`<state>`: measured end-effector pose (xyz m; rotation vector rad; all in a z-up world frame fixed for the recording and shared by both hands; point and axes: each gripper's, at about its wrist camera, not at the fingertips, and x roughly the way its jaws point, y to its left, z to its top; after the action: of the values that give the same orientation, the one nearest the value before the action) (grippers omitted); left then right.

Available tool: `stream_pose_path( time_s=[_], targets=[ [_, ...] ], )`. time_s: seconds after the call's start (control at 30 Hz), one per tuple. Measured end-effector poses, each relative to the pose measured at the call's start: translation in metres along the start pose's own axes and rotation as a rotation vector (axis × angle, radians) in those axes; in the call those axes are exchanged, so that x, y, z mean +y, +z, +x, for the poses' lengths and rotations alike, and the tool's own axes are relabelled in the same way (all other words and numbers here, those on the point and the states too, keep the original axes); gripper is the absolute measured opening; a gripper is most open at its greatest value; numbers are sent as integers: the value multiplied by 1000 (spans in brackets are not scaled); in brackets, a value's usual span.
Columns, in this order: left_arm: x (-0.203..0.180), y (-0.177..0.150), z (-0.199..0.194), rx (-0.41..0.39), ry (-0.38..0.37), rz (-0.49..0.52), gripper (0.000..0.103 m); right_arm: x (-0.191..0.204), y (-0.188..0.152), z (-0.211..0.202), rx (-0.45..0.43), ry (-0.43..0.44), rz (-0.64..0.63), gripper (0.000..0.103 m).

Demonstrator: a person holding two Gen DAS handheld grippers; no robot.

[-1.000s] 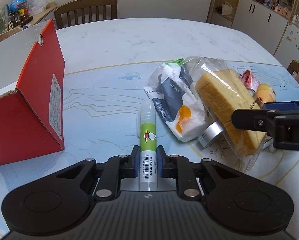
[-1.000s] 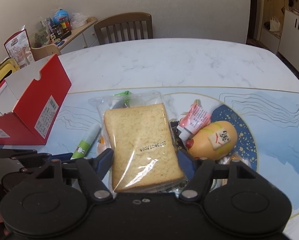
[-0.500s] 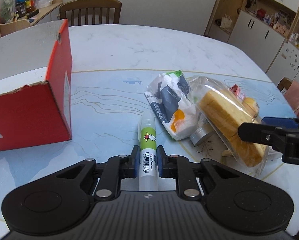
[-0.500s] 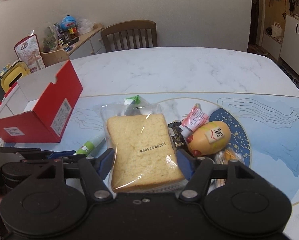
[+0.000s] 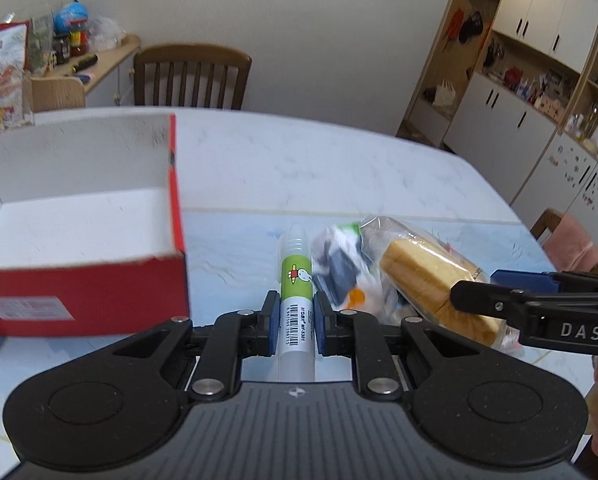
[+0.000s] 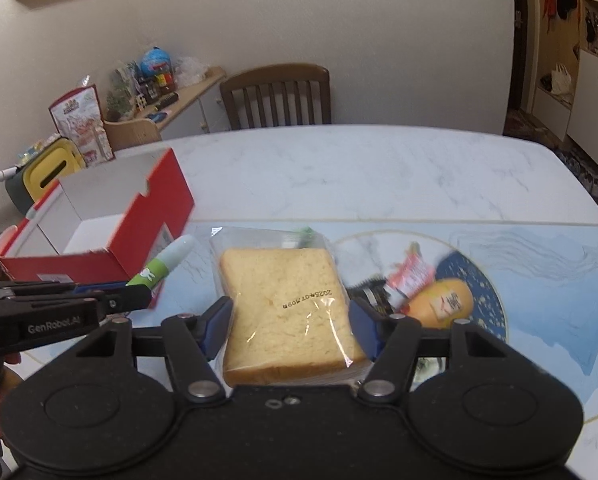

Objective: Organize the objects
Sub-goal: 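Carry the glue stick and bagged bread into the red shoebox with both grippers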

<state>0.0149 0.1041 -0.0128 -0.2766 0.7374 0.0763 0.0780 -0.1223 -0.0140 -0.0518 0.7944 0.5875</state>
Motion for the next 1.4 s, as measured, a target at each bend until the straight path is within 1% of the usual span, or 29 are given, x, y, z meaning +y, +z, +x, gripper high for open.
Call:
stream_pose_path(
  time_s=[0.23,0.47,0.73,0.83,1.03,1.13,1.27,1.4],
  targets=[
    [28,19,-24,-55,14,-22,16,30,24,-1,-36,49,-32,60],
    [65,34,-40,-94,61,-37,16,70,48,11,-52,93,-77,59],
    [117,46,-46,-92,126,-54,16,121,66,38,-46,121,-158,58],
    [135,49,-46,-87,149,-53,16,141,70,51,-40,121,-192,58],
    [170,56,-38,-62,170,-49,16,176,76,81,-16,103,-256,58],
    [187,59,-28,-32,186,-36,16,190,80,100,6,95,-274,57],
    [209,62,-13,16,204,-18,16,210,82,118,14,77,-325,57],
    [228,64,0,58,224,-13,16,232,82,134,45,84,-377,56]
  ],
)
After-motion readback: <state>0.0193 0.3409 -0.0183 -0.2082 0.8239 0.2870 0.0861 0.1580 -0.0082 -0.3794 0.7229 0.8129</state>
